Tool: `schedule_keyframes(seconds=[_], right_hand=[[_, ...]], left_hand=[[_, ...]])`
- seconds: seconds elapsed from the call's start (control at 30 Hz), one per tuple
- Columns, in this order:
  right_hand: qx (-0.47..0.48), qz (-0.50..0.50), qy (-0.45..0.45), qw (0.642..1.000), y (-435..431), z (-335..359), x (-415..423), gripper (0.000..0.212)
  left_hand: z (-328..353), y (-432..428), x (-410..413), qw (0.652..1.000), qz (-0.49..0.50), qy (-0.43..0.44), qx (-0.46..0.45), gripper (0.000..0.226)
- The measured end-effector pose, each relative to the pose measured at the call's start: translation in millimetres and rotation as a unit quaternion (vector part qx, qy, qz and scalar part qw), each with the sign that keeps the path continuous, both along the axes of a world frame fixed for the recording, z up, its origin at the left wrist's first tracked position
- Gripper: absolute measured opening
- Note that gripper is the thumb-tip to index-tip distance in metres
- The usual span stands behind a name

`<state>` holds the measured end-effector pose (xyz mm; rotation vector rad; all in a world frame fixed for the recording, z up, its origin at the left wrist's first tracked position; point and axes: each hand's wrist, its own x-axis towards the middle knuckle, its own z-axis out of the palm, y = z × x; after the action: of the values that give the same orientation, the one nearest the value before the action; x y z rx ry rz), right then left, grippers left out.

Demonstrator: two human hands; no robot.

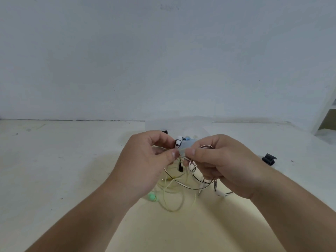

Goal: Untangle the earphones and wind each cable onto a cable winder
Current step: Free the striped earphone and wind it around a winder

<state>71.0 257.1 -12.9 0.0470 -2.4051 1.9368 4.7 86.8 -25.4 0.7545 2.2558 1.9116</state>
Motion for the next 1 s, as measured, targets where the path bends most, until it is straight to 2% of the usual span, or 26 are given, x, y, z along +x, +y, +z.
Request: schedule_keyframes(seconds=[0.13,0.23,0.33,0.4,0.5,0.63,0.87,1.0], right_hand=[[0.134,-0.049,-0.022,0.99,-3.1,1.1,1.4,0.027],[0.186,-0.092,-0.001,0.978,-5.3,-0.6,0.9,0.021],[0.153,-0.108,0.011,0.982,-5.2,-1.3,-0.8,0.018],[0.134,-0.091,0.005,0.987,-5.0,-1.1,-0.6,0.019],[0.105,-0.048,-0.008,0.993,-7.5,-0.6,0.8,0.007],[0.084,-0.037,-0.019,0.996,-9.2,-1.3,-0.2,0.009],[0.062,-0.078,-0.02,0.995,-4.2,-3.2,-3.1,0.013],[0.039,-0.084,-0.013,0.996,-2.8,-2.7,-4.3,0.01]], left_hand=[[-0.8,0.3,-2.9,0.995,0.018,-0.058,0.084,0.014],[0.0,1.7,-2.4,0.982,-0.001,-0.122,0.144,0.013],[0.7,2.3,-2.1,0.976,-0.012,-0.141,0.166,0.012],[1.1,2.6,-1.3,0.974,-0.018,-0.145,0.172,0.011],[1.3,3.5,0.9,0.971,-0.023,-0.154,0.181,0.01],[0.5,4.5,1.6,0.973,-0.024,-0.151,0.174,0.009],[-1.9,1.2,-0.4,0.991,0.004,-0.109,0.08,0.019],[-1.9,-0.2,-1.0,0.996,-0.011,-0.073,0.042,0.018]])
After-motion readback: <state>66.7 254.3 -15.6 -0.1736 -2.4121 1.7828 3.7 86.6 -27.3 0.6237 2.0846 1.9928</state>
